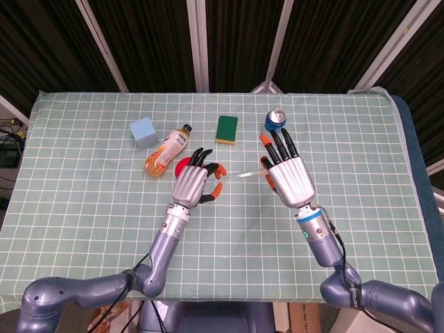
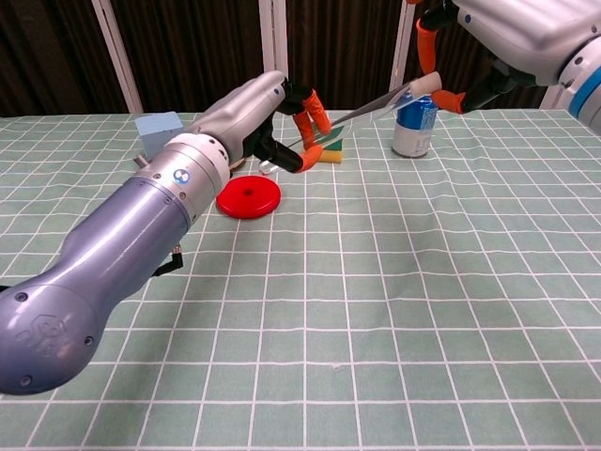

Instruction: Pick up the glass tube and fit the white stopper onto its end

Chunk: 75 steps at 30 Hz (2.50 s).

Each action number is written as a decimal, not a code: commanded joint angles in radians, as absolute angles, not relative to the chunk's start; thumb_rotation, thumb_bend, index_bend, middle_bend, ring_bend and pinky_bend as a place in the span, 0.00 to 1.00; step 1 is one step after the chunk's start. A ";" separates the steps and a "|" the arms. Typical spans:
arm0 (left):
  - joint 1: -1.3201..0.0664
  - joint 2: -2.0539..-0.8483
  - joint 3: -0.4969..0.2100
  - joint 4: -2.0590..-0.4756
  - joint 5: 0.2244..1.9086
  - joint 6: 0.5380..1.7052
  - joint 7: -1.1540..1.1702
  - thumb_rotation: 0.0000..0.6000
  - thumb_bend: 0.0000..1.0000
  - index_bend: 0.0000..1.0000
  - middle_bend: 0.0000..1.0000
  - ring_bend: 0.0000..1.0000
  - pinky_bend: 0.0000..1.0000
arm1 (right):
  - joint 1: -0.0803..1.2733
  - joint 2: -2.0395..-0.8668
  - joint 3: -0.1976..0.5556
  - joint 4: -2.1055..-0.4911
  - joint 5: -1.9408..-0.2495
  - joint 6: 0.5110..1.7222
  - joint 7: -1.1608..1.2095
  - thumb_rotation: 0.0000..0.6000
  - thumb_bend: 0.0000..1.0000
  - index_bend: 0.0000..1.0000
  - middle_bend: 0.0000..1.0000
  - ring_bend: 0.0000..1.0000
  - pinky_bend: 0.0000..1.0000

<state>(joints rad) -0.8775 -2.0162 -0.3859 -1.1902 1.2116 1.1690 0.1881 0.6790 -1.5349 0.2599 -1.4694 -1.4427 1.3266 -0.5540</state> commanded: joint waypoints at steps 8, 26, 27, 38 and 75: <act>-0.882 -2.021 -0.388 -1.188 1.213 1.171 0.189 1.00 0.67 0.49 0.52 0.10 0.00 | 0.677 -1.537 0.256 -1.477 -1.444 1.328 -0.558 1.00 0.39 0.58 0.16 0.00 0.00; -0.860 -2.000 -0.372 -1.189 1.219 1.180 0.175 1.00 0.67 0.49 0.52 0.10 0.00 | 0.654 -1.513 0.244 -1.516 -1.399 1.311 -0.607 1.00 0.39 0.00 0.00 0.00 0.00; -0.856 -1.997 -0.368 -1.191 1.221 1.181 0.173 1.00 0.67 0.49 0.52 0.10 0.00 | 0.651 -1.511 0.242 -1.518 -1.398 1.312 -0.608 1.00 0.39 0.00 0.00 0.00 0.00; -0.794 -1.933 -0.257 -1.195 1.262 1.160 0.171 1.00 0.67 0.49 0.52 0.10 0.00 | 0.618 -1.489 0.244 -1.510 -1.373 1.332 -0.578 1.00 0.39 0.00 0.00 0.00 0.00; -0.613 -1.741 -0.140 -1.380 1.209 1.158 0.325 1.00 0.35 0.25 0.27 0.06 0.00 | 0.551 -1.455 0.218 -1.560 -1.351 1.362 -0.552 1.00 0.39 0.00 0.00 0.00 0.00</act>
<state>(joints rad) -0.6280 -1.7688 -0.1404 -1.3468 1.2311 1.1619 0.3035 0.5561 -1.4572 0.2212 -1.5546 -1.3535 1.3588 -0.5531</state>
